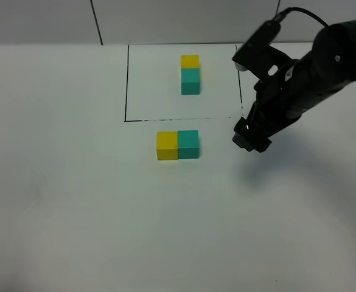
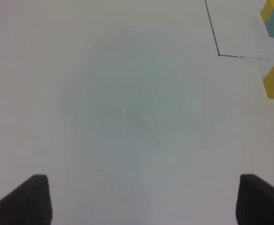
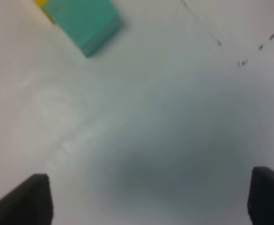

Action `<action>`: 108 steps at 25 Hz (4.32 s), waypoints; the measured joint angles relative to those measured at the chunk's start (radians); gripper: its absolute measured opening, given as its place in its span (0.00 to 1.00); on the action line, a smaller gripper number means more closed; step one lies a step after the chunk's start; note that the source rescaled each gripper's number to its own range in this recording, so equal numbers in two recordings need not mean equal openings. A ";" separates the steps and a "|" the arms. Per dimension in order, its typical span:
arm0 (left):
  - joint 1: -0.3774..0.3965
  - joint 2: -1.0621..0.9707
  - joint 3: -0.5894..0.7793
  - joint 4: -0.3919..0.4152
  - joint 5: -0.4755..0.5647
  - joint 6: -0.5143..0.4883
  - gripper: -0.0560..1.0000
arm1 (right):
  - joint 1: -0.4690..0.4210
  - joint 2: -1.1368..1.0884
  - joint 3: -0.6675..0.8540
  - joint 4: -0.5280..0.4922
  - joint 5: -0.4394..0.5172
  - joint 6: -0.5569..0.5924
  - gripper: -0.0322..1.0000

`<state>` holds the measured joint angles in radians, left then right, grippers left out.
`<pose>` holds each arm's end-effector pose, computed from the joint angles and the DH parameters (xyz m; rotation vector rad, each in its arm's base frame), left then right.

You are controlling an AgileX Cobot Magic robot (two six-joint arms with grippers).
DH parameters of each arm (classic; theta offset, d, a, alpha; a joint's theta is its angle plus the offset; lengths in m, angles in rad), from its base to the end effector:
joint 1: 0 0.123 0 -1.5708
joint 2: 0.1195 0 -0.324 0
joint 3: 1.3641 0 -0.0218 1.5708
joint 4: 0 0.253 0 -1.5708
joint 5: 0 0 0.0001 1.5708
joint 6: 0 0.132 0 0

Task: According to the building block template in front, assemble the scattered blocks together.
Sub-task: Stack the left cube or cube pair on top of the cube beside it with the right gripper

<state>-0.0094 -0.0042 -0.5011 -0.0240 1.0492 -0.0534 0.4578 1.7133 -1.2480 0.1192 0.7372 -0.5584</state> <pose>-0.0058 -0.0027 0.2614 -0.0436 2.0275 -0.0683 0.3410 0.1798 0.2448 -1.2217 2.3859 0.1035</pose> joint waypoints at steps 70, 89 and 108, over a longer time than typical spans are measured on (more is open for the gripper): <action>0.000 0.000 0.000 0.000 0.000 0.000 0.75 | 0.205 0.672 -0.720 -0.158 0.327 0.071 0.05; 0.000 0.000 0.000 0.000 0.000 0.000 0.75 | 0.205 0.609 -0.685 -0.073 0.310 1.204 0.05; 0.000 0.000 0.000 0.002 0.000 0.000 0.75 | 0.205 0.680 -0.684 -0.108 0.359 1.205 0.04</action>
<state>-0.0094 -0.0042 -0.5011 -0.0216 1.0492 -0.0534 0.6629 2.3931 -1.9325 0.0113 1.0960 0.6465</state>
